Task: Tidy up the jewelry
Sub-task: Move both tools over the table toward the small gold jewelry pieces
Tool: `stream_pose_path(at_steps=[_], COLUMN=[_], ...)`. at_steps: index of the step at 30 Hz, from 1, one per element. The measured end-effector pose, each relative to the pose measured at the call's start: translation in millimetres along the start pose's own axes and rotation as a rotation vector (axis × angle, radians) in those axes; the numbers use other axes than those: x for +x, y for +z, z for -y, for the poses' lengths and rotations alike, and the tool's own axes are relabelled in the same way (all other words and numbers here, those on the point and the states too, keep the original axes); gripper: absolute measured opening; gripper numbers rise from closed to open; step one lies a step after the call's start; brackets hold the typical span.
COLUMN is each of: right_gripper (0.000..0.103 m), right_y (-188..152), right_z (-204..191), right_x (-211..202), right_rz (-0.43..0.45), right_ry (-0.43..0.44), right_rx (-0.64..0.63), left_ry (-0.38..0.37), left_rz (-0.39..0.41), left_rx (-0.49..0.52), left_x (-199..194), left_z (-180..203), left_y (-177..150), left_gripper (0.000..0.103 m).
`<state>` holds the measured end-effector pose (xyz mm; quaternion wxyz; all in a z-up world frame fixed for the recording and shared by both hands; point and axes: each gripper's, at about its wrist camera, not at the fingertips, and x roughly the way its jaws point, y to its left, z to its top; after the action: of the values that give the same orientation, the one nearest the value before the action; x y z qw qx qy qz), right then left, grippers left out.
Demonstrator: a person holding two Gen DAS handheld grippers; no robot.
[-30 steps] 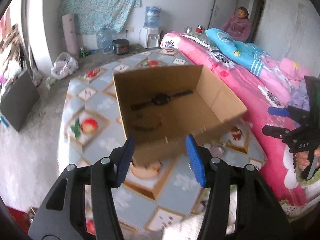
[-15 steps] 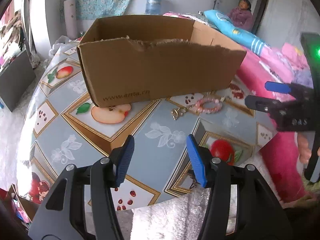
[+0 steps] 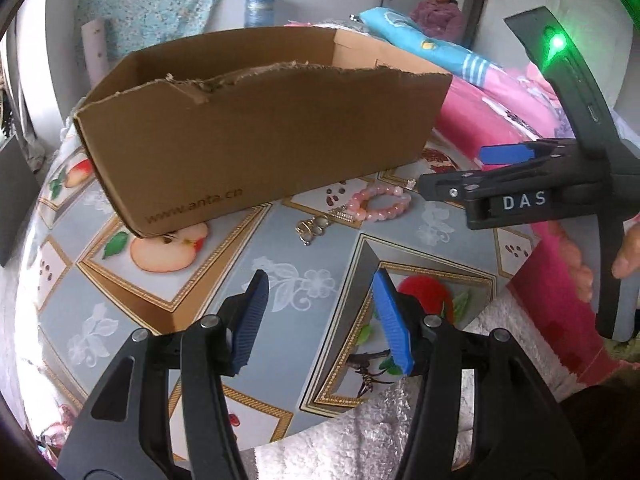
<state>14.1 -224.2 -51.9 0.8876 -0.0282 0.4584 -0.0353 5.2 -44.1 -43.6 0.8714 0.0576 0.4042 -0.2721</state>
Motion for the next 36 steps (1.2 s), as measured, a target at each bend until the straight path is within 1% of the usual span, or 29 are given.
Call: stream_pose_path(at_steps=[7, 13, 19, 23, 26, 28, 29, 31, 33, 34, 36], right_gripper=[0.097, 0.097, 0.097, 0.097, 0.097, 0.093, 0.089, 0.085, 0.076, 0.073, 0.063], right_y=[0, -3, -11, -14, -17, -18, -18, -20, -21, -22, -21], right_z=[-2, 4, 8, 11, 15, 16, 16, 17, 17, 18, 18], right_x=[1, -1, -14, -17, -17, -18, -18, -17, -15, -12, -8], right_rz=[0.008, 0.03, 0.089, 0.099, 0.091, 0.096, 0.098, 0.099, 0.094, 0.088, 0.077], right_ry=[0.001, 0.034, 0.071, 0.086, 0.128, 0.15, 0.168, 0.185, 0.216, 0.235, 0.261], right_rx=[0.01, 0.033, 0.018, 0.014, 0.027, 0.025, 0.018, 0.01, 0.008, 0.012, 0.014], left_ry=[-0.013, 0.015, 0.039, 0.052, 0.064, 0.066, 0.066, 0.064, 0.064, 0.06, 0.055], left_rz=[-0.003, -0.013, -0.02, -0.018, -0.006, -0.014, -0.018, -0.024, -0.025, -0.027, -0.04], left_rx=[0.01, 0.001, -0.016, -0.015, -0.004, 0.0, 0.001, 0.008, 0.021, 0.029, 0.041], left_x=[3, 1, 1, 0, 1, 3, 4, 6, 8, 9, 15], left_z=[4, 4, 4, 3, 1, -2, -3, -5, -4, -4, -2], left_y=[-1, -2, 1, 4, 8, 12, 14, 17, 20, 22, 26], left_gripper=[0.053, 0.053, 0.053, 0.053, 0.053, 0.052, 0.052, 0.045, 0.042, 0.037, 0.033])
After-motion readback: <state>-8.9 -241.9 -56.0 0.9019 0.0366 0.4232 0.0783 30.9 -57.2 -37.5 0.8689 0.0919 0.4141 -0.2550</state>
